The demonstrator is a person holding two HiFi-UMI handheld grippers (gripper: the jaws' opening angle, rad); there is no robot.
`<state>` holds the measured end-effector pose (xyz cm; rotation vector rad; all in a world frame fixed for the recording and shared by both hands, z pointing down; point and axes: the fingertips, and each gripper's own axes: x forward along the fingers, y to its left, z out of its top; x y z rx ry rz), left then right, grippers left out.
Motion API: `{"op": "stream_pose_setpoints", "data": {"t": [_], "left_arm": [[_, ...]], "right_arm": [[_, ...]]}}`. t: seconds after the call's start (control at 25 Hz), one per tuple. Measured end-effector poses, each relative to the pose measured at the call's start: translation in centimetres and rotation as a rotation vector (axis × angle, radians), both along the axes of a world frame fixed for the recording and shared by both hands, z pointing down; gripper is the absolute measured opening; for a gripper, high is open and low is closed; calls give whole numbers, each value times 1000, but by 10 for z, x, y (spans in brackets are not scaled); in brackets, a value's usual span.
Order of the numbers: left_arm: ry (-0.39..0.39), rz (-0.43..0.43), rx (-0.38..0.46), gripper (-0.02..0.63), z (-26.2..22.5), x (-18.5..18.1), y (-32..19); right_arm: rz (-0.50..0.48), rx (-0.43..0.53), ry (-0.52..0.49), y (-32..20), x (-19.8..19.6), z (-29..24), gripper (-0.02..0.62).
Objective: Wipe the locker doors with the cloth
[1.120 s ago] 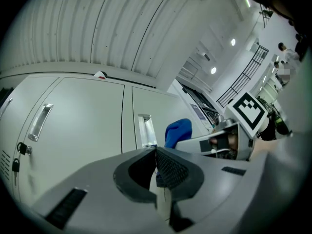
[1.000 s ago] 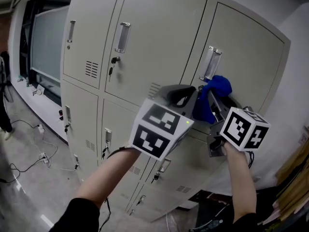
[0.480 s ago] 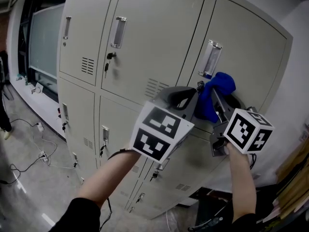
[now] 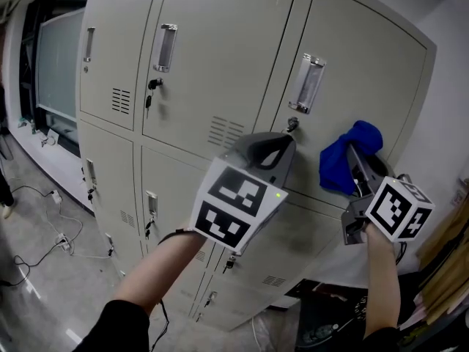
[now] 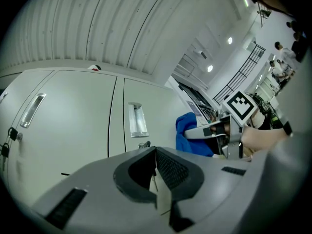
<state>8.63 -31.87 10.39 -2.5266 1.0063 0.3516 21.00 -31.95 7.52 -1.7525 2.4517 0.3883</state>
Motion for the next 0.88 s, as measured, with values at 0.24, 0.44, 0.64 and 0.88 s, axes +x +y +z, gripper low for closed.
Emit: {"op": "stream_pose_setpoints", "data": {"t": [0.24,0.44,0.64,0.88], "left_arm": [[1,26,2,9,2,11,2],[2,50,3,9,2,21,5],[-3,65,0,9,5,28,6],[-3,72,-8,9,10,29,9]], "right_arm": [[74,-3,0,12,41,2,75],[142,-6,-13,22,76,4,75],[187,-3,-31,30,101,3,75],[212,-1,-64,36,104,5,75]]}}
